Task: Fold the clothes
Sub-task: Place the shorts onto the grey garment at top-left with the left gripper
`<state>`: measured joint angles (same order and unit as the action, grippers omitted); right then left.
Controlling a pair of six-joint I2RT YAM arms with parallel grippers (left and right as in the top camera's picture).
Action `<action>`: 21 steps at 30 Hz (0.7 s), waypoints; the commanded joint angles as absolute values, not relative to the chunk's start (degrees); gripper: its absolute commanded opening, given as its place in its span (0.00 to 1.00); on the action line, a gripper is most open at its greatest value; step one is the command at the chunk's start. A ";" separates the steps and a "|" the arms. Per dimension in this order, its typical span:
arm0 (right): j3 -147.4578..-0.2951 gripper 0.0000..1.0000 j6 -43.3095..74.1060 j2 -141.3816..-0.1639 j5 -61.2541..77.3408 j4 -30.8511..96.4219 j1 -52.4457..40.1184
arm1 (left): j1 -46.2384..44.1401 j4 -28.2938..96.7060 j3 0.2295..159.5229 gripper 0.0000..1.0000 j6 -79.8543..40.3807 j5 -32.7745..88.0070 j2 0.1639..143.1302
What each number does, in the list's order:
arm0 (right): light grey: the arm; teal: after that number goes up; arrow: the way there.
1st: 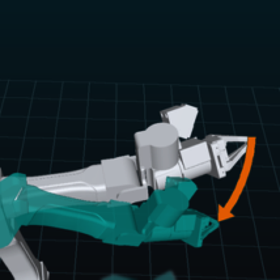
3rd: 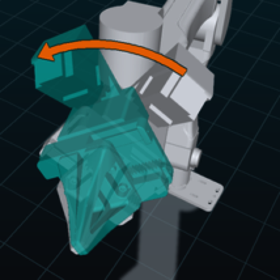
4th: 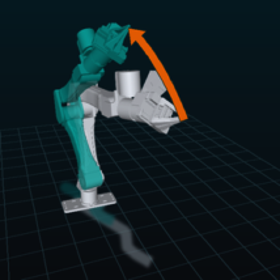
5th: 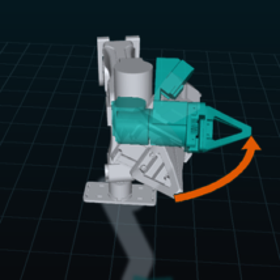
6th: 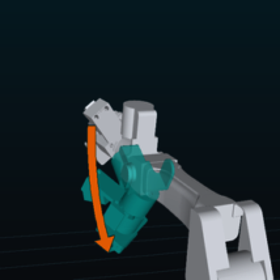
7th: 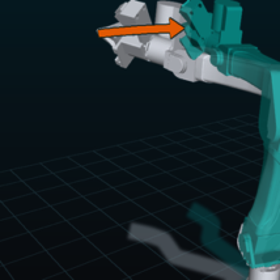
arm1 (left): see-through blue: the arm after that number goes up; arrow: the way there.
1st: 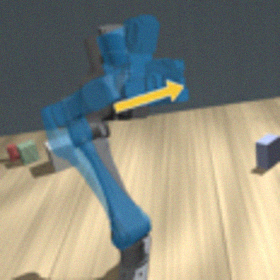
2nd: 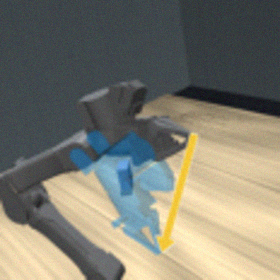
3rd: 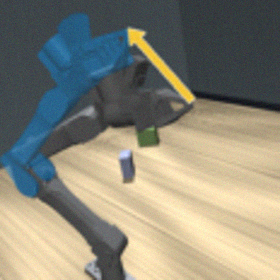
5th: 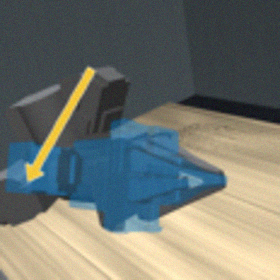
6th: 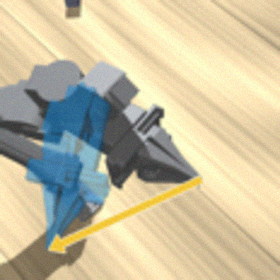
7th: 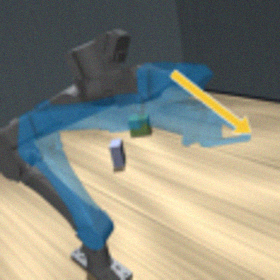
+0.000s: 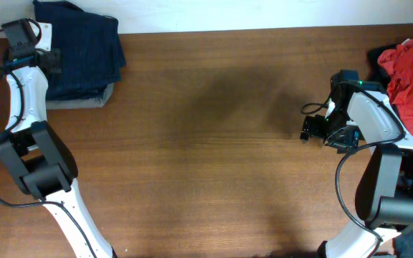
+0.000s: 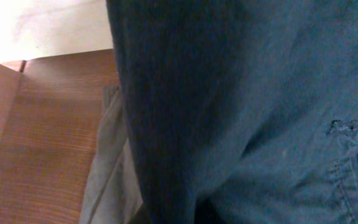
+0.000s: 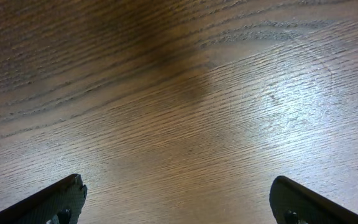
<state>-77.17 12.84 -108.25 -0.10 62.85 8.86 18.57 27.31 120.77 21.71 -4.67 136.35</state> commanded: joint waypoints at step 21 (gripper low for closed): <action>-77.95 0.99 12.47 -106.63 -0.03 63.00 9.06 | 23.86 25.10 122.41 0.54 22.37 -7.97 136.40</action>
<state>-77.17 12.84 -108.25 -0.10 62.85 8.86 23.27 25.87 120.77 21.96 -6.66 136.38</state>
